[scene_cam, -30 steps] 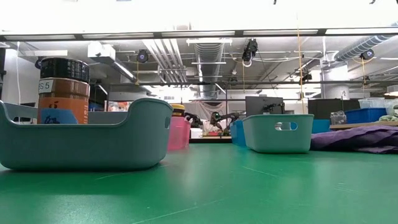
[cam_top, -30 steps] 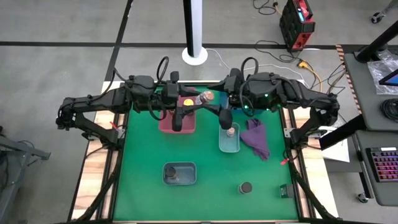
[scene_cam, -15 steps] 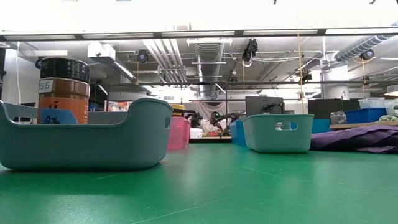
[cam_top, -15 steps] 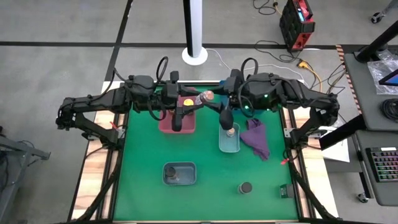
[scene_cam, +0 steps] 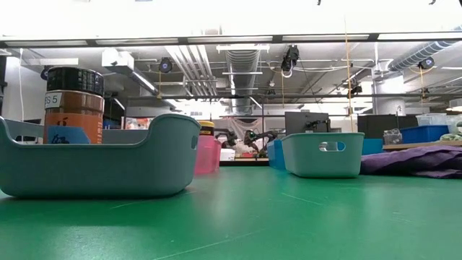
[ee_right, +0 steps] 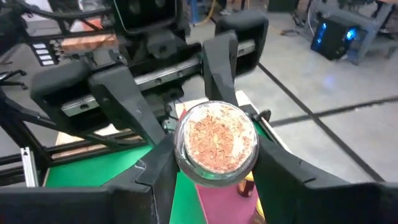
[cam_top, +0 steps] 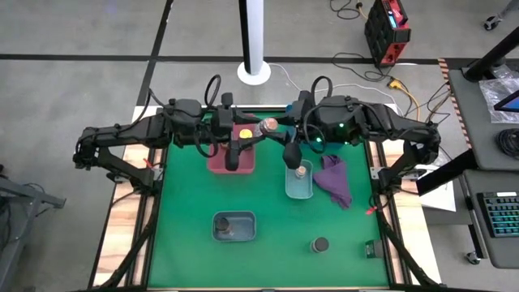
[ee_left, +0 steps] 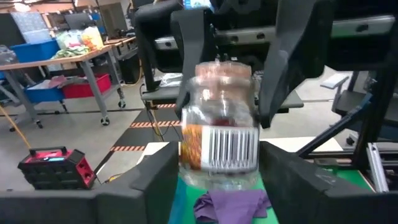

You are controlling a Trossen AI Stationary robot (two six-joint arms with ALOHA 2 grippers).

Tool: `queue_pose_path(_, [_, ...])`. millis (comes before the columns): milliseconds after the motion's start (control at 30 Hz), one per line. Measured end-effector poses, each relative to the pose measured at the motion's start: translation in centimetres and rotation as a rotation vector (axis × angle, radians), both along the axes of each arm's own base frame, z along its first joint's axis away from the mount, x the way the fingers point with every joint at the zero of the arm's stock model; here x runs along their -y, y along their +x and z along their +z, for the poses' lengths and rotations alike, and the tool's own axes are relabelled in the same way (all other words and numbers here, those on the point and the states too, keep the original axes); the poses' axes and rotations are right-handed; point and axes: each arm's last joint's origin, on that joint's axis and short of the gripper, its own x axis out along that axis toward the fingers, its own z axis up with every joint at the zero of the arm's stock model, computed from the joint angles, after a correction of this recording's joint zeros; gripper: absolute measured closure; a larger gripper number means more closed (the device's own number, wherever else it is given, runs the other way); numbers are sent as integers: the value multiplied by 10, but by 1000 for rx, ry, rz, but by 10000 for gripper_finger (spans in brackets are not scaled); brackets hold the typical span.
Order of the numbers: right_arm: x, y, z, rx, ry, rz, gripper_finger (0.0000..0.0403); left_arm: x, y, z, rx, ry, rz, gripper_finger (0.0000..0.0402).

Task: Sort spices by type
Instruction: Put the brown seasoning bottle into the small light blue bin

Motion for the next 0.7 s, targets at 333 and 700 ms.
queue_pose_path(333, [24,-20,-15,-244,89,-135,239,0,-6,2,-15,16,14,121])
queue_pose_path(700, [35,-13,-97,-606,207,-237,239,-3,-57,26,34,20,144,118])
